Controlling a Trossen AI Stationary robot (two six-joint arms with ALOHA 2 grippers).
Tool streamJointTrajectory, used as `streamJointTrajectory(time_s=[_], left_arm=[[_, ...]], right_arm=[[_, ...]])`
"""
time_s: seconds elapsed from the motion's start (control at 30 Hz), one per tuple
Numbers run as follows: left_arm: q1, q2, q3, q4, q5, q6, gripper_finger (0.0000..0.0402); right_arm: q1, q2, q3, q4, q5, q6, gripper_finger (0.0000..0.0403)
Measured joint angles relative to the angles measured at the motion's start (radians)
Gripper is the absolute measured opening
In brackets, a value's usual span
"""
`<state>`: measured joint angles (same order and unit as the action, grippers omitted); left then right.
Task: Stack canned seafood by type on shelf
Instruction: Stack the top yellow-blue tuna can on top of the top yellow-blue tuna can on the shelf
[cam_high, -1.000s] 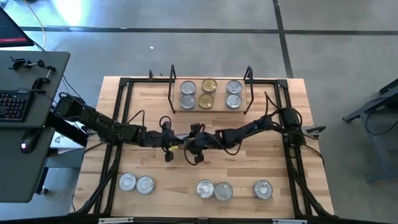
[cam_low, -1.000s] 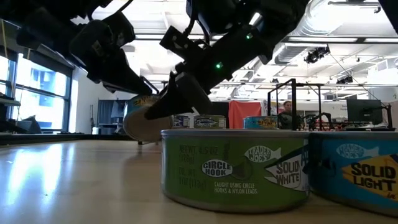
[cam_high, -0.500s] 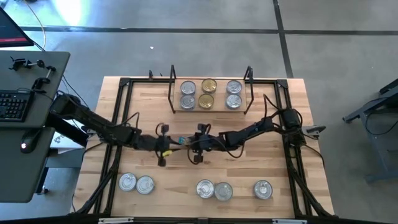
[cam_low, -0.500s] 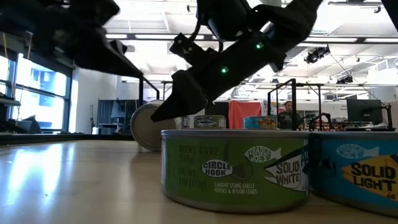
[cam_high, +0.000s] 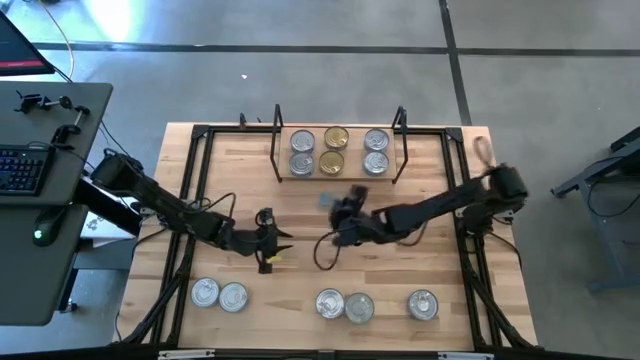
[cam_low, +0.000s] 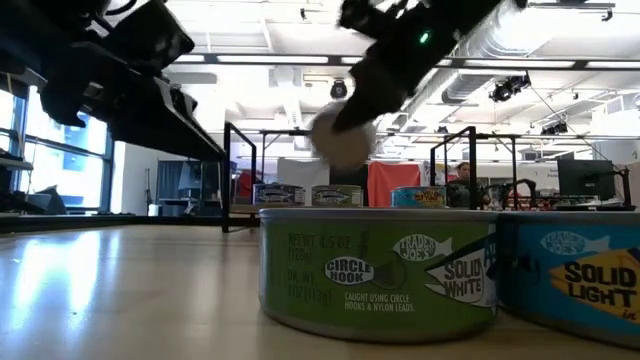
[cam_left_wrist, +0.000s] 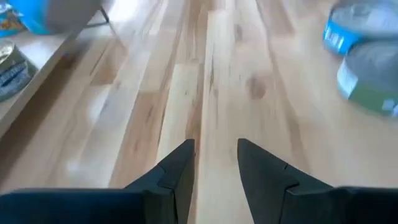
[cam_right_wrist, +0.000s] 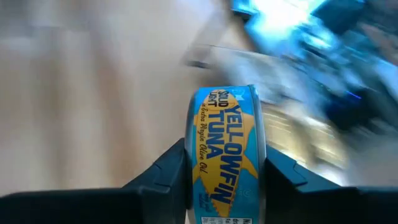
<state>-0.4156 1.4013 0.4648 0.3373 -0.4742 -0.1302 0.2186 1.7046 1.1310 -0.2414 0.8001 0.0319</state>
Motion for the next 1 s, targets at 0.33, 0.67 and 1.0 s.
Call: streamJointTrajectory(time_s=[0.33,0.67,1.0], left_arm=[[0.018,0.109,0.0,0.37,-0.008,0.138,0.0115],[0.025,0.14,0.0,0.394,-0.008,0.115,0.0115],[0.025,0.14,0.0,0.393,-0.008,0.089,0.0115]], right_arm=[[-0.325,-0.095,0.077,-0.274,-0.03,-0.22,0.012],[-0.57,0.003,0.08,-0.332,-0.008,-0.472,0.012],[-0.618,0.054,0.079,-0.35,-0.044,-0.459,0.012]])
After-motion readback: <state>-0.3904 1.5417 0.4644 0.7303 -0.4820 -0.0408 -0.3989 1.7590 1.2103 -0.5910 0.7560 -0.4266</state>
